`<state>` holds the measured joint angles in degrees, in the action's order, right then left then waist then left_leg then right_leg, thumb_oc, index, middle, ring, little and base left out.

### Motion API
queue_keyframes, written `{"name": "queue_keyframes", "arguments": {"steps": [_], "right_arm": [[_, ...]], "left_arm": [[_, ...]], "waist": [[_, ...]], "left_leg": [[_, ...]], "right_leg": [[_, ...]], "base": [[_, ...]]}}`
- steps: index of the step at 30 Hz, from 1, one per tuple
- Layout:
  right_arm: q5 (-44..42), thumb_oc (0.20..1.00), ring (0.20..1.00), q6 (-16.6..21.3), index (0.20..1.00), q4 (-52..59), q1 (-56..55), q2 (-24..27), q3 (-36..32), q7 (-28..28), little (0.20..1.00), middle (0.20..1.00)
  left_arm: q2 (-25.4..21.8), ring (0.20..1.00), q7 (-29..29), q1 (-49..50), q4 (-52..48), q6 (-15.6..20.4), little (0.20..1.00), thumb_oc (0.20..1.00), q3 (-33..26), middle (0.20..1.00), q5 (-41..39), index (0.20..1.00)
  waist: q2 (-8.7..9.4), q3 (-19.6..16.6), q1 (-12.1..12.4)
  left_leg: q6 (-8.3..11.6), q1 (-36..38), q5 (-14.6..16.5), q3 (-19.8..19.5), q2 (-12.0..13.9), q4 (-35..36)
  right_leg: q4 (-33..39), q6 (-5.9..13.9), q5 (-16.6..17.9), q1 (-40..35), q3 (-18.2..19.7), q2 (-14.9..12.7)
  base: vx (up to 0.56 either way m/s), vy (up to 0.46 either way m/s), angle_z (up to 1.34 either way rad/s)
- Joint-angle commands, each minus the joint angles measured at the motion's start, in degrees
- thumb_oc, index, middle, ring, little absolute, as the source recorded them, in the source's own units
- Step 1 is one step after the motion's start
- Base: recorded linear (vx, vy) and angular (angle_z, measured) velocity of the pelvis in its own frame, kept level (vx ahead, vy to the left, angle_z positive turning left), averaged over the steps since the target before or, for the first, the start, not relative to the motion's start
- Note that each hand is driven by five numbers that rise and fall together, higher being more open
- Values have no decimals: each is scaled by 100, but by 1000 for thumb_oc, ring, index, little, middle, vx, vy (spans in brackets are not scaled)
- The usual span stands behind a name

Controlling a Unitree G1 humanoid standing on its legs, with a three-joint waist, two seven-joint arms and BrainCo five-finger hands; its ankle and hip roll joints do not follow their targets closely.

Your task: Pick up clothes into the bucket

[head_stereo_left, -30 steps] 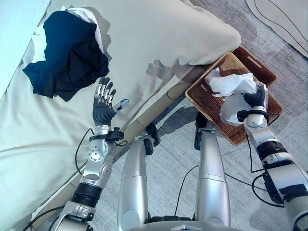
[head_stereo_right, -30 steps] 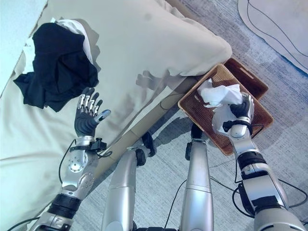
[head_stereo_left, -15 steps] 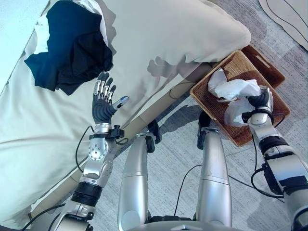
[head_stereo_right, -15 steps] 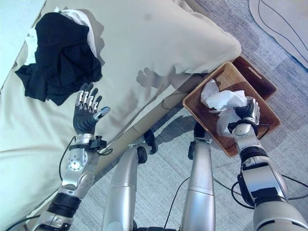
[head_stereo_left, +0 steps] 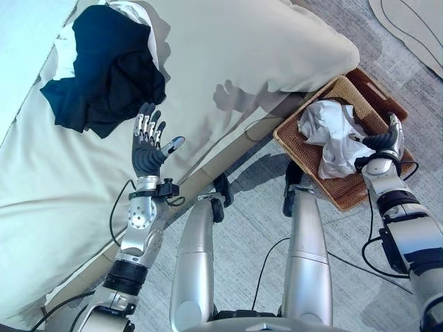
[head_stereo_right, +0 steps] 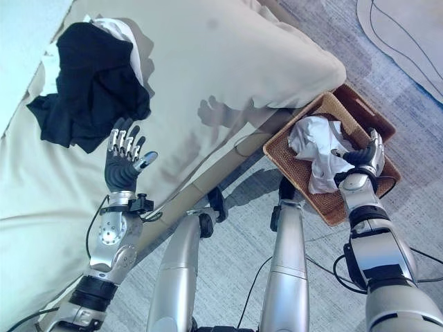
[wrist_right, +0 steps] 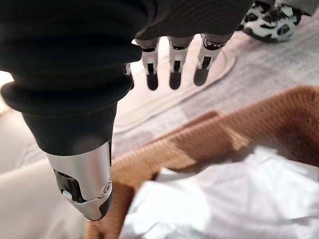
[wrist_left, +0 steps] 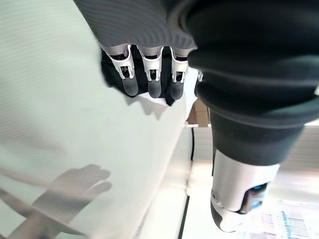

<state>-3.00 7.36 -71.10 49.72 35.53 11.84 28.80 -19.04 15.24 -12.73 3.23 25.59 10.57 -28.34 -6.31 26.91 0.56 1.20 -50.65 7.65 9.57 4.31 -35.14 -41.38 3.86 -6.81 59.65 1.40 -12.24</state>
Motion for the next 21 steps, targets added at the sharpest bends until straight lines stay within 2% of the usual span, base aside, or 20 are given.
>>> {"name": "queue_keyframes", "arguments": {"steps": [1,8,10,12,15,16,20,21], "right_arm": [[-153,1000,1000,25,1000,-129,-158,-4,148,-129,1000,1000],[-145,1000,1000,63,1000,-105,-623,-270,37,-166,1000,1000],[-202,1000,1000,112,1000,6,-763,-330,-38,-145,1000,1000],[-393,1000,1000,380,1000,879,-1291,-577,-300,23,1000,1000],[-302,1000,1000,501,1000,1600,-1682,-752,-302,39,1000,1000],[-95,1000,1000,611,1000,2496,-2141,-880,-300,10,1000,1000],[-9,1000,1000,769,1000,3378,-2583,-1049,-333,-144,1000,1000],[31,1000,1000,866,1000,3824,-2800,-1105,-256,-296,1000,1000]], "left_arm": [[-52,1000,-20,173,-242,299,1000,1000,-80,1000,-130,1000],[-11,1000,-57,88,-162,296,1000,1000,-225,1000,-102,1000],[6,1000,-60,90,-144,277,1000,1000,-234,1000,-88,1000],[14,1000,7,119,-23,292,1000,1000,-312,1000,32,1000],[23,1000,57,149,115,267,1000,1000,-345,1000,131,1000],[2,1000,166,208,252,237,1000,1000,-426,1000,355,1000],[-32,1000,293,270,425,175,1000,1000,-471,1000,618,1000],[-76,1000,418,253,601,103,1000,1000,-463,1000,916,1000]], "waist": [[63,-505,-140],[182,-609,-138],[191,-613,-152],[263,-662,-196],[339,-666,-249],[413,-648,-285],[485,-638,-305],[532,-654,-284]], "left_leg": [[117,281,161,-171,38,177],[260,997,-348,-379,28,1221],[263,1144,-398,-426,29,1364],[338,1569,-571,-539,29,1765],[369,1874,-695,-602,49,2022],[436,2154,-754,-674,124,2159],[494,2580,-865,-743,218,2411],[532,2782,-899,-773,263,2460]], "right_leg": [[1074,399,704,-520,176,-179],[1998,513,1017,-1399,-218,-225],[2100,513,1037,-1551,-276,-225],[2402,536,1104,-2035,-403,-203],[2604,527,1147,-2379,-527,-201],[2721,525,1114,-2738,-647,-161],[2918,527,1119,-3240,-864,-152],[3044,532,1121,-3555,-993,-181]], "base": [[-2,-40,5],[10,-61,8],[46,-72,17],[85,-112,20],[48,-78,9],[105,-159,5],[81,-101,22],[40,-54,10]]}}
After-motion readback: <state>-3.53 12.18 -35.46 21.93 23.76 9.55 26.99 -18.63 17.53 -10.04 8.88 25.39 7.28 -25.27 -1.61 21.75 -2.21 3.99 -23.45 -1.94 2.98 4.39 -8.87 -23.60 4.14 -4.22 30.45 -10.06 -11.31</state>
